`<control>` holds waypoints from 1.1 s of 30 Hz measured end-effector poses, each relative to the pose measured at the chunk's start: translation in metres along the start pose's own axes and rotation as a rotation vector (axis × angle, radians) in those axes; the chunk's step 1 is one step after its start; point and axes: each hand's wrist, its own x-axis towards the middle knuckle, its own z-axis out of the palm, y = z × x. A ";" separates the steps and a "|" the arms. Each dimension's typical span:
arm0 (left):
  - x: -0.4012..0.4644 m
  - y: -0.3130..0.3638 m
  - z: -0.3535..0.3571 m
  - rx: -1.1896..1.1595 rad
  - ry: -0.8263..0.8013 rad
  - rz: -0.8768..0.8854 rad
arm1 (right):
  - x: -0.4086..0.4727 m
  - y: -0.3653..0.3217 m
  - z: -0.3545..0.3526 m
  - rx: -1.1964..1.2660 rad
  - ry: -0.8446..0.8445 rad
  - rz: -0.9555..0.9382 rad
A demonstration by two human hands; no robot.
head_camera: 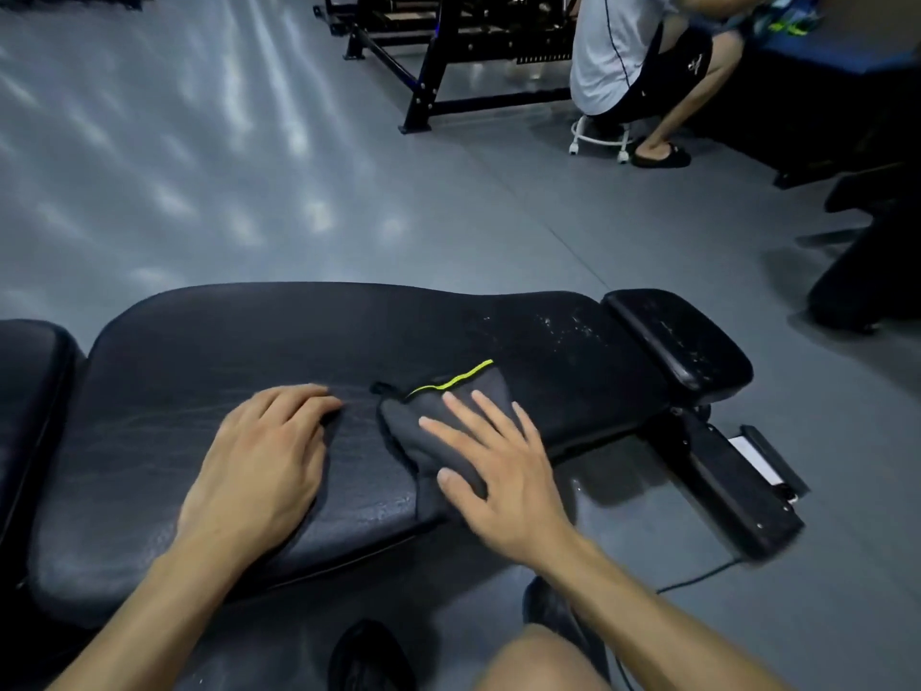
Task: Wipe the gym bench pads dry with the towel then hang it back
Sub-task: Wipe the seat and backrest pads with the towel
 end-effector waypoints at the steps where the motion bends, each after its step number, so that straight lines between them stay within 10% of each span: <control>1: -0.001 0.000 0.000 0.003 -0.004 0.000 | -0.002 0.009 -0.007 0.032 -0.041 -0.060; 9: -0.001 0.003 -0.001 0.022 -0.016 -0.022 | 0.025 0.083 -0.024 -0.046 0.104 0.479; 15: -0.001 -0.001 0.005 0.070 -0.020 -0.009 | 0.002 0.037 -0.024 0.017 -0.110 -0.085; 21: 0.002 -0.003 0.009 0.102 -0.045 -0.001 | 0.082 0.105 -0.027 -0.113 -0.112 0.522; 28: 0.001 -0.006 0.013 0.139 -0.050 0.033 | 0.021 0.061 -0.037 -0.037 -0.256 -0.062; 33: 0.001 -0.006 0.015 0.142 -0.044 0.052 | 0.102 0.137 -0.040 -0.045 -0.239 0.258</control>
